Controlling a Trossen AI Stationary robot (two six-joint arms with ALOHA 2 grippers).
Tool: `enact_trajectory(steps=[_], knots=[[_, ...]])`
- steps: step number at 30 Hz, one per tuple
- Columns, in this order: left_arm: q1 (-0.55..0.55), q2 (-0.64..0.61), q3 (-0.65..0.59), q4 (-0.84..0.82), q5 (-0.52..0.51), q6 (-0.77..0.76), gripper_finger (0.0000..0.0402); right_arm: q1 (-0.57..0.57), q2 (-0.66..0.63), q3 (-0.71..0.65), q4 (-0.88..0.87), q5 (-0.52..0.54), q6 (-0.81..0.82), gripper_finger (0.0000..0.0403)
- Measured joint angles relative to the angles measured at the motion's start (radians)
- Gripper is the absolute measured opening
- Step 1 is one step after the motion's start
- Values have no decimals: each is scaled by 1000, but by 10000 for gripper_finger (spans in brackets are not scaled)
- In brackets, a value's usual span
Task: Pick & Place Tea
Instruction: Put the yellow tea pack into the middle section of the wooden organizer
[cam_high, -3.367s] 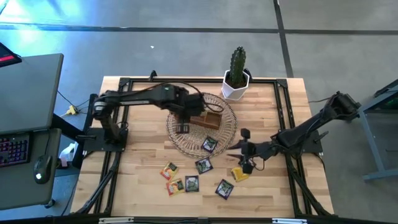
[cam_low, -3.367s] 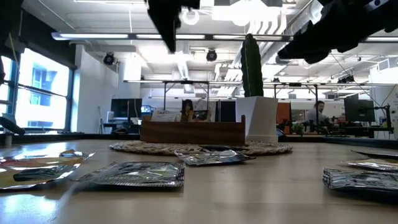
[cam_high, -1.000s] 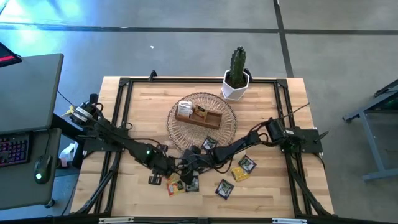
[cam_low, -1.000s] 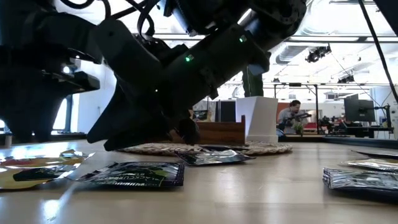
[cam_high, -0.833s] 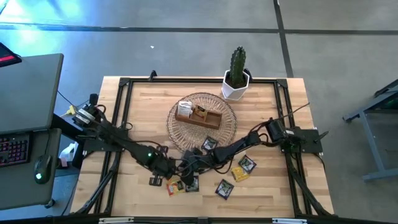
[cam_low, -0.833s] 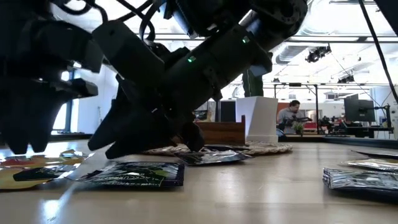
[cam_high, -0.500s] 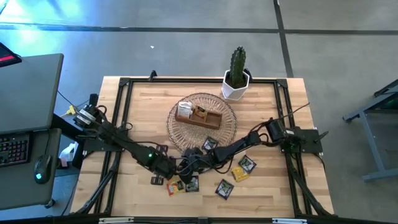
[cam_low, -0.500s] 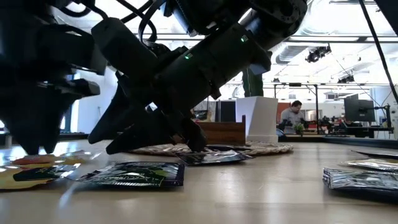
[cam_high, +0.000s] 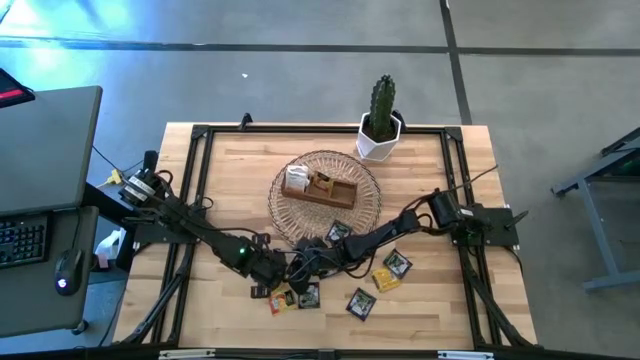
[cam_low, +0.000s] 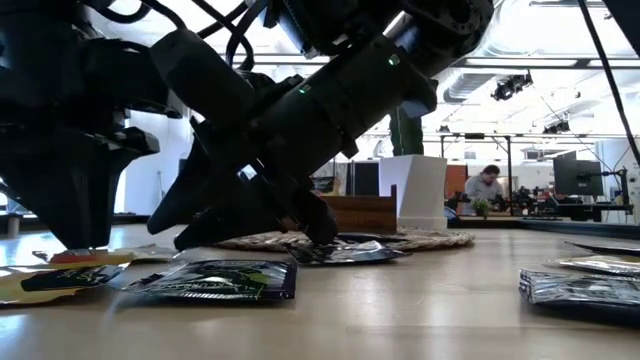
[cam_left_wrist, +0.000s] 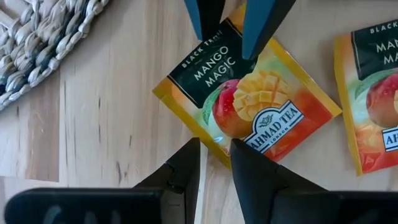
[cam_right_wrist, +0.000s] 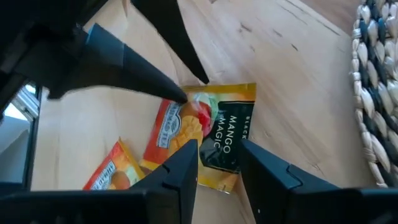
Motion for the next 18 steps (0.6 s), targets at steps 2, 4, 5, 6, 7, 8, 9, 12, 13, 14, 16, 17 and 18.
enact_trajectory(steps=[2,4,5,6,7,8,9,12,13,14,16,17,18], knots=[[0,0,0,1,-1,0,88,-4,-6,-2,5,-5,-10,105],[0,0,0,1,-1,0,88,-9,-19,-4,6,-13,-8,99],[1,0,0,1,-2,-1,88,-11,-28,-4,2,-24,-1,95],[1,0,0,2,-2,-3,88,-12,-40,-4,-5,-38,4,93],[0,-1,0,6,-3,-5,88,-13,-54,-4,-23,-49,5,90],[0,-1,0,7,-3,-9,88,-12,-68,-4,-40,-58,8,88],[0,-1,1,8,-3,-14,88,-11,-80,-3,-66,-62,21,86],[1,-2,1,8,-4,-35,88,-6,-110,-3,-158,-74,92,83],[1,-2,1,13,-4,-35,88,-2,-118,-3,-184,-74,112,83],[1,-2,1,24,-4,-36,88,1,-122,-2,-214,-72,135,83],[0,-2,0,38,-4,-36,88,8,-125,-2,-272,-54,196,83],[0,-1,0,45,-6,-37,88,8,-120,-2,-292,-49,235,83],[0,-1,0,49,-16,-37,88,8,-115,-2,-304,-44,268,83]])
